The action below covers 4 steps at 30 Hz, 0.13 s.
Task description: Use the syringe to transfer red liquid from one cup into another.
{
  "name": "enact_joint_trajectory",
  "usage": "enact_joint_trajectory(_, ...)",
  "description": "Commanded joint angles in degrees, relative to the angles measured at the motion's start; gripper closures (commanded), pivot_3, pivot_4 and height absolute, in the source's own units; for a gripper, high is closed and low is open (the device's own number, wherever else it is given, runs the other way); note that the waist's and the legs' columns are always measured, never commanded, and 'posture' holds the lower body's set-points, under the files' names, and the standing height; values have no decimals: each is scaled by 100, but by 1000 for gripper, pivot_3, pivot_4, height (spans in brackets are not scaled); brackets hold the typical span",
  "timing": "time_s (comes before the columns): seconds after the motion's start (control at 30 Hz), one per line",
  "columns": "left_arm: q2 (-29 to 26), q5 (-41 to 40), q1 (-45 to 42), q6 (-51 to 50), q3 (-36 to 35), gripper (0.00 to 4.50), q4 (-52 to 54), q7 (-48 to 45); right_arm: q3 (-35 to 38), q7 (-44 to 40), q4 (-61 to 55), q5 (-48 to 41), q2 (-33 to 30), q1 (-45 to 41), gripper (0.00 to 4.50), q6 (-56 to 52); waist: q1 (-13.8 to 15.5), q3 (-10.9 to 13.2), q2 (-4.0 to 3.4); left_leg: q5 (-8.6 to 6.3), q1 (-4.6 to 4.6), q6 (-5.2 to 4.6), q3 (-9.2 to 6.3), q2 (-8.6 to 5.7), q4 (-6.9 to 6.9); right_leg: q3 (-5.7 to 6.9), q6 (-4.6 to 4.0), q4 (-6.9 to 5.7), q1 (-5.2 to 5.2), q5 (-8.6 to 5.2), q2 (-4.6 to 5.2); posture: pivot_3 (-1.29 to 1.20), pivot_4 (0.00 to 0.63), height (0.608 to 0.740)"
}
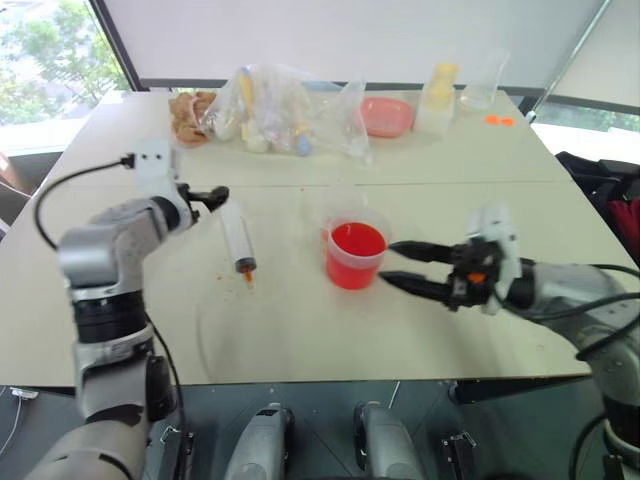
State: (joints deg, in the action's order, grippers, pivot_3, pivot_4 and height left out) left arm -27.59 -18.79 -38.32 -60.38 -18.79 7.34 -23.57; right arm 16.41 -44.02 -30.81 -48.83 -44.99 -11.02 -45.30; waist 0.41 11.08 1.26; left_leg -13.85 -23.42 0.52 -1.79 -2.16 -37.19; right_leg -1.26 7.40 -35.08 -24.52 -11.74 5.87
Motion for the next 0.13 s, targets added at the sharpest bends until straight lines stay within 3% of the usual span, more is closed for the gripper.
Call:
enact_joint_trajectory(0.03, -295, -328, 564, 660, -26, 24, 670, -638, 515, 143, 105, 105, 90, 420, 1984, 281, 22, 0, 0, 0, 0, 0, 1, 0, 0, 0, -3, 2, 1, -2, 0, 0, 150, 737)
enact_joint_trajectory(0.13, -534, -527, 1495, 1297, -259, 24, 1110, -1183, 622, 313, 199, 306, 156, 843, 1984, 360, 28, 0, 0, -2, 0, -4, 4, 0, 0, -1, -20, 3, 2, -11, 1, 0, 150, 737)
